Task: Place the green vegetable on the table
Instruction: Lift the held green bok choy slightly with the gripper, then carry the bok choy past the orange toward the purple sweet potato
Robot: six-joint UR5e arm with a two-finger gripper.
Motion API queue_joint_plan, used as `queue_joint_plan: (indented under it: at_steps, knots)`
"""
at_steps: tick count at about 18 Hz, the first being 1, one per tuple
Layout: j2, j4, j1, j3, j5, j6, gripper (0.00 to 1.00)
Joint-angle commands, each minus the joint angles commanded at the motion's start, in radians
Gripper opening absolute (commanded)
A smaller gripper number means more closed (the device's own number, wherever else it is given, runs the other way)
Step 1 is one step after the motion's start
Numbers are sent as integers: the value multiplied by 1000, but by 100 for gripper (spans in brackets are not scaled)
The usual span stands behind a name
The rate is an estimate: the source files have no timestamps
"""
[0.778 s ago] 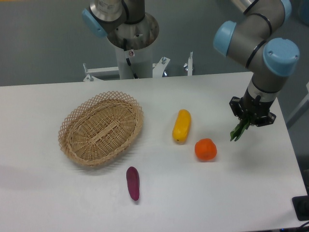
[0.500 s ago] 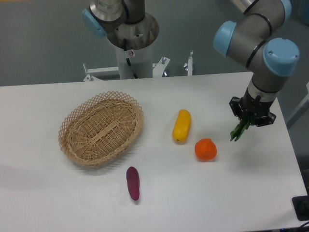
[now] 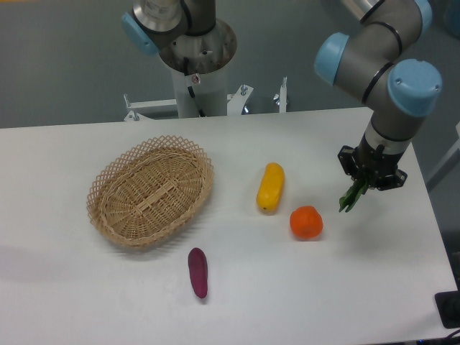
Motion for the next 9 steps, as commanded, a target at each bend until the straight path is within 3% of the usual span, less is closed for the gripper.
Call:
queue_joint_plan:
  at_steps: [9]
  knots:
    - [6, 0, -70, -9, -14, -42, 9]
